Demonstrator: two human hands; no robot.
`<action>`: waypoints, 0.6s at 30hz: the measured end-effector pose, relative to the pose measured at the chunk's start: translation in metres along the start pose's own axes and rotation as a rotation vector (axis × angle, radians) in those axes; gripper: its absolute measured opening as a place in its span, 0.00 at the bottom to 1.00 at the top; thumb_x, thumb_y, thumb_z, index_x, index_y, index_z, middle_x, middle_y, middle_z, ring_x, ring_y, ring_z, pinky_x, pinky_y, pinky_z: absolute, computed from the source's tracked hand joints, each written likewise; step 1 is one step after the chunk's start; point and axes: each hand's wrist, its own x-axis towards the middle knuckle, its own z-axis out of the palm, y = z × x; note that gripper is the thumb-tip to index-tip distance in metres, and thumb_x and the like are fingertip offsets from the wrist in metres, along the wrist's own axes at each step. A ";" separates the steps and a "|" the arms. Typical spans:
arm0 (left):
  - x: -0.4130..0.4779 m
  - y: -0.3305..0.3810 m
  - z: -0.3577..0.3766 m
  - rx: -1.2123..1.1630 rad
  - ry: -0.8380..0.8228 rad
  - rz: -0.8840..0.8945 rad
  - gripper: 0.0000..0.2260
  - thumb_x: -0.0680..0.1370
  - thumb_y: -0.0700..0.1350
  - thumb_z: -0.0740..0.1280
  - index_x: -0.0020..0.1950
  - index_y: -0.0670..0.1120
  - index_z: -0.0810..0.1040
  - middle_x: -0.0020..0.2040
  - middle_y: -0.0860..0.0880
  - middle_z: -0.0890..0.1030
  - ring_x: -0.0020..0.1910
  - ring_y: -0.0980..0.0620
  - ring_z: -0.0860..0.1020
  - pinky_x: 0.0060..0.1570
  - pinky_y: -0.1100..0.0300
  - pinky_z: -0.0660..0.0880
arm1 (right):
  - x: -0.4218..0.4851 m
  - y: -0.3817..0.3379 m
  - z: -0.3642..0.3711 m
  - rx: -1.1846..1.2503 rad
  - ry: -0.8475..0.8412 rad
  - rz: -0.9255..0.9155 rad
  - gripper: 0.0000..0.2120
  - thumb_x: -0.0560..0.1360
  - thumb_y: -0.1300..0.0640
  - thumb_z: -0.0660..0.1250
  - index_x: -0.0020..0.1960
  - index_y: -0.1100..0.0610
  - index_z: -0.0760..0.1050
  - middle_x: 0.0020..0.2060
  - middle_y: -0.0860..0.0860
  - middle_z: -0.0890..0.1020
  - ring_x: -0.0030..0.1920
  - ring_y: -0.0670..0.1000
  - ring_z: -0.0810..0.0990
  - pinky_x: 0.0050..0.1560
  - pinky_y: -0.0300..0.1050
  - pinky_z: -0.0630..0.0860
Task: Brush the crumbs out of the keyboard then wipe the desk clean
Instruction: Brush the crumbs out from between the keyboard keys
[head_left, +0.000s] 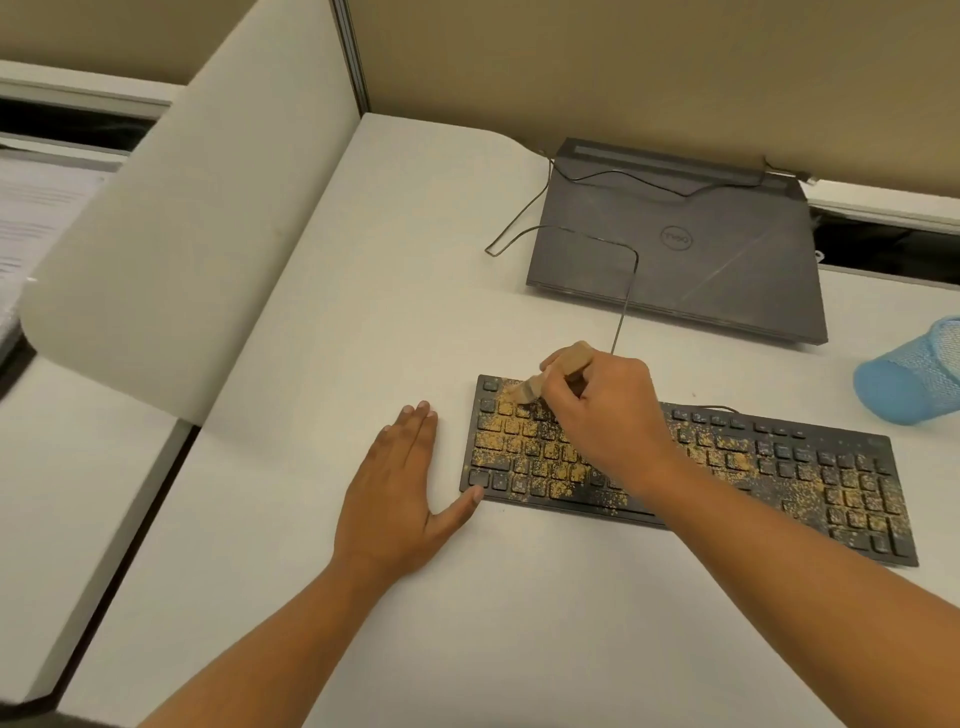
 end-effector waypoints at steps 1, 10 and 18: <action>0.000 0.000 0.000 0.000 0.002 0.001 0.41 0.76 0.72 0.48 0.79 0.45 0.58 0.79 0.49 0.59 0.78 0.54 0.54 0.76 0.54 0.55 | 0.001 -0.001 0.002 0.006 -0.024 0.000 0.11 0.80 0.55 0.63 0.44 0.56 0.82 0.34 0.40 0.80 0.31 0.34 0.76 0.30 0.28 0.67; -0.002 0.002 0.001 0.028 -0.006 0.002 0.41 0.76 0.72 0.48 0.80 0.45 0.57 0.80 0.49 0.57 0.79 0.54 0.52 0.77 0.53 0.54 | 0.001 -0.005 0.002 -0.051 -0.082 -0.040 0.12 0.80 0.52 0.62 0.46 0.54 0.83 0.43 0.46 0.85 0.41 0.45 0.82 0.45 0.49 0.81; -0.038 0.016 0.010 0.062 0.065 -0.152 0.41 0.77 0.71 0.49 0.79 0.42 0.57 0.80 0.47 0.56 0.79 0.51 0.51 0.77 0.54 0.49 | -0.001 -0.008 0.001 -0.058 -0.069 -0.029 0.11 0.80 0.53 0.62 0.45 0.55 0.82 0.36 0.37 0.80 0.37 0.35 0.79 0.41 0.37 0.78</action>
